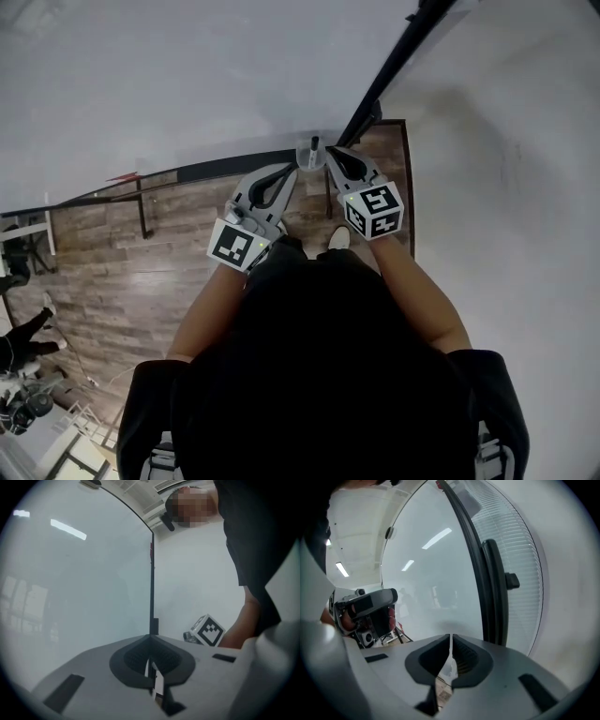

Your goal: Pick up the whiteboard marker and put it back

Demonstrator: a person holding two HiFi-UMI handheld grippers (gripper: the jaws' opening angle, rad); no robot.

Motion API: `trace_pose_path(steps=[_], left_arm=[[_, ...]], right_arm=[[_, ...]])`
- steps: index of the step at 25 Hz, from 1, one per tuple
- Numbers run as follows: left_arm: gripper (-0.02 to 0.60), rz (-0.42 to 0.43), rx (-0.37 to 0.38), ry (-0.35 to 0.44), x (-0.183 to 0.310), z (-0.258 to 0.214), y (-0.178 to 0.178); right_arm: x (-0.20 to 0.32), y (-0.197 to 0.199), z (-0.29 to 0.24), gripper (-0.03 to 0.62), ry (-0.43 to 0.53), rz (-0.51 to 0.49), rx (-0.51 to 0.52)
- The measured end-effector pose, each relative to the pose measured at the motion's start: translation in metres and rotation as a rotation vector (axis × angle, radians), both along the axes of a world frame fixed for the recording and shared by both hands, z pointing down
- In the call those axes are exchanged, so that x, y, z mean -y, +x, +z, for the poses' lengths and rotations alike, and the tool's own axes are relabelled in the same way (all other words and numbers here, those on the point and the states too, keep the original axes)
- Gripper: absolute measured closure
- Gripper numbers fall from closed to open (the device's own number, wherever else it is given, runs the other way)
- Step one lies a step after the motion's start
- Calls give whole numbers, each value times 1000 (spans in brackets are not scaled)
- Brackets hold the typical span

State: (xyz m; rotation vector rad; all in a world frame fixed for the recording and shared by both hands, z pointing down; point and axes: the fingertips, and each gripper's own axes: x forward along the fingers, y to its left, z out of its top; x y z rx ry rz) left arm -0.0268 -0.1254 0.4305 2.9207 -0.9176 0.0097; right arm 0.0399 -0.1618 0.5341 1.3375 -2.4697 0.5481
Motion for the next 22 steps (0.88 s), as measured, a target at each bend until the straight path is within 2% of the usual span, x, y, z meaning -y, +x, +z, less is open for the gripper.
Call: trace_pose_path(steps=[3,10,22], left_arm=[[577,19,-26,8,5,3,1],[577,22,-17,-15,12,21,-7],[577,31,-13,-35,11,17,-26]], right_arm=[[7,-3,18,562,-38,10,-2],[17,-15,53,521,-102,12,-7],[31,-26,74,484,-133,53,-24]])
